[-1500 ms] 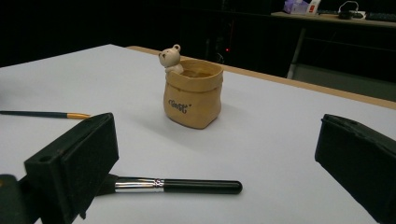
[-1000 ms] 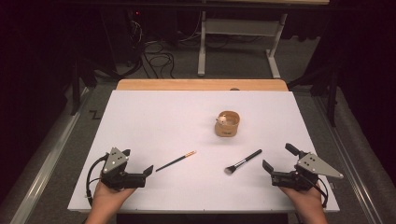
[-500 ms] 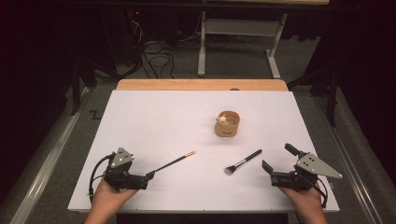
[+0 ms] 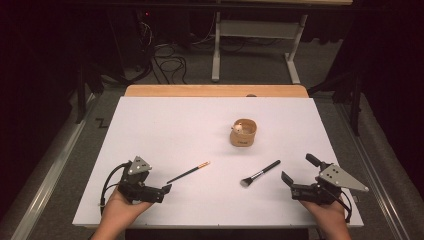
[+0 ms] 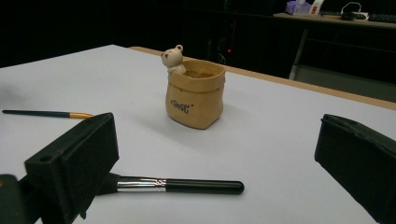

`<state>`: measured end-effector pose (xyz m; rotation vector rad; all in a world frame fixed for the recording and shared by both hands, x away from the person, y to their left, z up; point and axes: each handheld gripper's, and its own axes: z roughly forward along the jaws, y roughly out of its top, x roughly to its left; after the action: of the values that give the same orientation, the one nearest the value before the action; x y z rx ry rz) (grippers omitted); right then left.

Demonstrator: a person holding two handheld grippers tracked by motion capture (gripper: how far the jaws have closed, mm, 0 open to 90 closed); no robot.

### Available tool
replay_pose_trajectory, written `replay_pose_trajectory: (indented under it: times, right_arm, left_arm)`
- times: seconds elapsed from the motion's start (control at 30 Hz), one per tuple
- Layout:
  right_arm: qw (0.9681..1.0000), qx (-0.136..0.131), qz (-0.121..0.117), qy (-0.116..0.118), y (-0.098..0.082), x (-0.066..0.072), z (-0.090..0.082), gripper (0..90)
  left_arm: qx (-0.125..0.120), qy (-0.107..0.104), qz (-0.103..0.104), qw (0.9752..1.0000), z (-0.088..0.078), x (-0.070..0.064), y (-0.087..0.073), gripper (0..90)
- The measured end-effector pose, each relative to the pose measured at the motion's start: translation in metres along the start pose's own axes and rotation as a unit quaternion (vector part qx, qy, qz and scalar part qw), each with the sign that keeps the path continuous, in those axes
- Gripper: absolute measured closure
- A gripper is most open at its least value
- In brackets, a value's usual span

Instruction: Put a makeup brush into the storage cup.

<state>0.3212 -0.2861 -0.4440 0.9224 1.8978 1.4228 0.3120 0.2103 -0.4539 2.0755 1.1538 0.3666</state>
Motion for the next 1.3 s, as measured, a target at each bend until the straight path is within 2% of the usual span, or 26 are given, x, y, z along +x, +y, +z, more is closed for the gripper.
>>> replay_pose_trajectory:
  times: [0.1, 0.33, 0.4, 0.53, 0.7, 0.87, 1.07, 1.17, 1.23, 1.3]
  right_arm:
    - [1.0000, 0.001, 0.001, -0.001, 0.000, 0.000, 0.000, 0.4]
    - [1.0000, -0.001, -0.002, 0.002, 0.001, 0.002, 0.000, 0.4]
    - [1.0000, -0.001, -0.002, 0.003, 0.001, 0.002, 0.000, 0.4]
    - [1.0000, 0.000, 0.001, 0.002, 0.000, 0.002, 0.000, 0.5]
    - [1.0000, 0.000, 0.004, 0.003, 0.000, 0.002, 0.000, 0.5]
    - [1.0000, -0.001, 0.002, 0.007, 0.000, 0.002, 0.001, 0.5]
    - [1.0000, -0.004, 0.004, 0.008, 0.000, 0.003, 0.000, 0.5]
    - [0.9999, -0.004, 0.006, 0.010, 0.000, 0.003, 0.001, 0.5]
    - [0.9999, -0.002, 0.007, 0.009, 0.000, 0.003, 0.001, 0.5]
    - [1.0000, -0.001, 0.006, 0.008, 0.000, 0.003, 0.001, 0.5]
  left_arm:
    - [0.013, -0.015, -0.008, 0.9998, -0.001, -0.001, 0.004, 1.9]
    - [0.046, -0.005, -0.005, 0.9989, 0.001, 0.004, 0.006, 3.2]
    - [0.056, -0.006, -0.011, 0.9984, 0.003, 0.006, 0.005, 3.2]
    - [0.084, -0.014, -0.031, 0.9959, 0.008, 0.012, 0.005, 2.9]
    - [0.116, -0.007, -0.037, 0.9926, 0.012, 0.015, 0.005, 4.2]
    - [0.125, -0.008, -0.037, 0.9914, 0.012, 0.015, 0.005, 8.2]
    - [0.143, -0.015, -0.049, 0.9884, 0.015, 0.019, 0.006, 9.9]
    - [0.150, -0.016, -0.047, 0.9874, 0.017, 0.018, 0.007, 9.9]
    - [0.158, -0.016, -0.039, 0.9865, 0.017, 0.018, 0.009, 9.9]
    - [0.165, -0.025, -0.034, 0.9854, 0.018, 0.017, 0.011, 9.9]
